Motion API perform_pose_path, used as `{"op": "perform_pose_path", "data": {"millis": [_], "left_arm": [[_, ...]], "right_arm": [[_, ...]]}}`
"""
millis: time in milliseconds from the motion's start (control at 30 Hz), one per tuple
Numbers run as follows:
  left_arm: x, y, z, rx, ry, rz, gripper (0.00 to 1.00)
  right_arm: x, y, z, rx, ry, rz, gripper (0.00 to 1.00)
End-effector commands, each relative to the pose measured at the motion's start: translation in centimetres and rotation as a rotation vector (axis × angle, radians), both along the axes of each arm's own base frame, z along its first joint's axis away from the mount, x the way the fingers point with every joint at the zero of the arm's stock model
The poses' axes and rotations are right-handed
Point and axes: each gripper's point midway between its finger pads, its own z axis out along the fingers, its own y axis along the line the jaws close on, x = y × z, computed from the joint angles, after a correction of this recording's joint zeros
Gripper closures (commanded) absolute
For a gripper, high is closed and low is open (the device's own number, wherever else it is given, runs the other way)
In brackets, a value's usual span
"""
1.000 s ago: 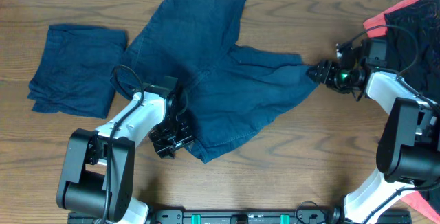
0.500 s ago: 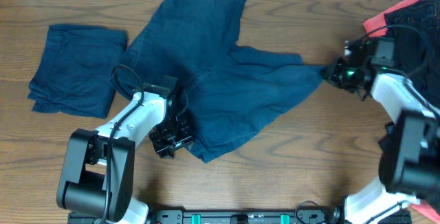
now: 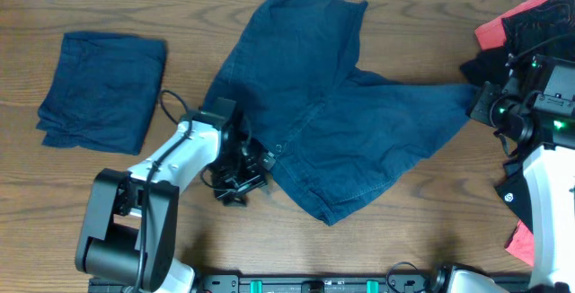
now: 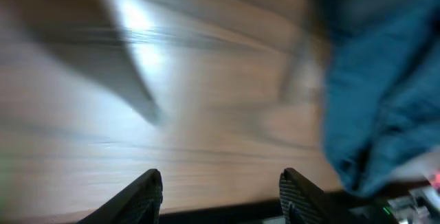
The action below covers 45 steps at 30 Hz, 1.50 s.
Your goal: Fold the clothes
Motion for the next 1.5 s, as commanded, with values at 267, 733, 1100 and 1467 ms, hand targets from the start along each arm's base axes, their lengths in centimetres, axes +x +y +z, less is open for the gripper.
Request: {"op": "perform_pose_path", "data": {"millis": [267,733,1100,1467], "left_arm": [[0.5,-7.9,1.8,-0.248,-0.123,-0.098,0.37],[-1.4,-10.7,1.4,-0.201,-0.073,-0.06,0.36],[-3.9,-13.3,1.0,-0.129,-0.008,0.009,0.36],[-5.7,-14.4,0.2,-0.026,0.042,0.105,0.36]], "right_arm": [[0.1,-0.6,-3.4,-0.014,0.109,0.002,0.99],[0.4,-0.7,-3.3,-0.017,0.097,0.001,0.99],[0.6,-0.8,-3.2,-0.019,0.089,0.001,0.99],[0.6,-0.8,-3.2,-0.028,0.087,0.013,0.99]]}}
